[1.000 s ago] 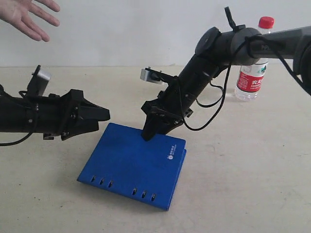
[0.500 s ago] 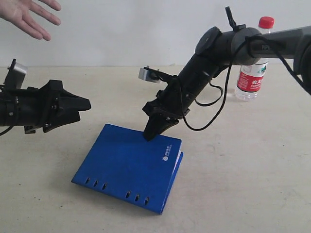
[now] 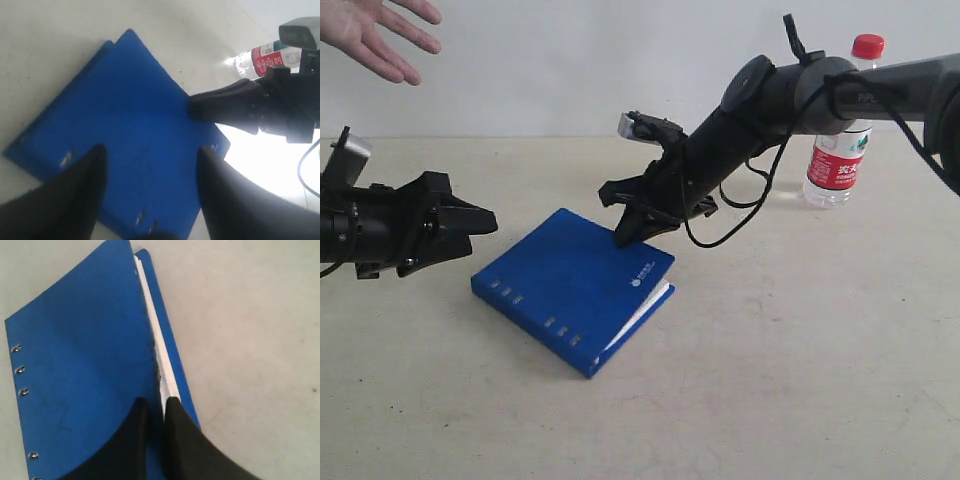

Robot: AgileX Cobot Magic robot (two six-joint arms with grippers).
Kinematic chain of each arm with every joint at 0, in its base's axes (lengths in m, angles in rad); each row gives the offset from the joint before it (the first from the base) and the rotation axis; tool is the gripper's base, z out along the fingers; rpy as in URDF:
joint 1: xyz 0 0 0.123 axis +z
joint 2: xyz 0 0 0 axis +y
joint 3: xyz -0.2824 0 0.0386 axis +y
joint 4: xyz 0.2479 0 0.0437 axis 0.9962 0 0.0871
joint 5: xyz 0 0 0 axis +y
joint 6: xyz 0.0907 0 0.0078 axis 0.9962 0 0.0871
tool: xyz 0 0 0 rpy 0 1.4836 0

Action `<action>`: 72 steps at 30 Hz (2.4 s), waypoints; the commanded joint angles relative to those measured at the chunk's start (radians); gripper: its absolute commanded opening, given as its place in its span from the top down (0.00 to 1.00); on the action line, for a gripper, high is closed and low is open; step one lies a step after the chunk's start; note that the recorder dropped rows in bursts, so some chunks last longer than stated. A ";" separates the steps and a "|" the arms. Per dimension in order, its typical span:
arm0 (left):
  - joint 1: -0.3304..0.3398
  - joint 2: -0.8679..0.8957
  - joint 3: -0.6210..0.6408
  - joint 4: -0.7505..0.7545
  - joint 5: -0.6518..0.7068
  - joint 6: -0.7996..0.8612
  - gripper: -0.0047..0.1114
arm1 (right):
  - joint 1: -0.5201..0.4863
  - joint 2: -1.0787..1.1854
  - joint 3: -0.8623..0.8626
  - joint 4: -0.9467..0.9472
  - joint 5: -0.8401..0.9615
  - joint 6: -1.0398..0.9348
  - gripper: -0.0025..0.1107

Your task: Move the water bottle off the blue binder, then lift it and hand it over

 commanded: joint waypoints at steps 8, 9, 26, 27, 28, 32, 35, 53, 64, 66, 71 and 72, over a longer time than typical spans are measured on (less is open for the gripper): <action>-0.039 0.016 0.024 -0.004 -0.137 -0.027 0.52 | -0.001 -0.013 0.002 -0.020 -0.225 0.304 0.98; -0.044 0.023 0.026 -0.004 -0.145 -0.031 0.52 | -0.001 -0.013 0.002 -0.020 -0.245 0.337 0.98; -0.050 0.102 0.026 -0.004 -0.133 -0.038 0.52 | -0.001 -0.012 0.002 0.205 0.066 -0.050 0.70; -0.050 0.102 0.026 -0.004 -0.129 -0.038 0.52 | -0.001 -0.012 0.002 0.205 0.075 -0.050 0.69; -0.050 0.102 0.026 -0.004 -0.121 -0.038 0.52 | -0.001 -0.010 0.002 0.221 0.094 -0.071 0.69; -0.050 0.102 0.026 -0.004 -0.093 -0.038 0.52 | 0.001 0.029 0.002 0.412 0.216 -0.183 0.69; -0.050 0.102 0.026 -0.004 -0.084 -0.038 0.52 | 0.001 0.048 0.002 0.431 0.171 -0.191 0.74; -0.048 0.102 -0.044 -0.004 -0.093 -0.053 0.52 | -0.113 0.033 0.002 0.584 0.329 -0.287 0.98; -0.050 0.104 -0.125 -0.004 0.076 0.011 0.52 | -0.122 0.016 0.002 0.575 0.329 -0.302 0.98; -0.050 0.106 -0.122 -0.004 0.048 0.018 0.52 | -0.122 0.012 0.002 0.575 0.329 -0.304 0.98; -0.050 0.123 -0.122 -0.004 -0.052 0.018 0.52 | -0.122 -0.010 0.002 0.578 0.329 -0.308 0.98; -0.050 0.134 -0.125 -0.004 -0.052 0.018 0.52 | -0.122 -0.013 0.002 0.578 0.329 -0.312 0.98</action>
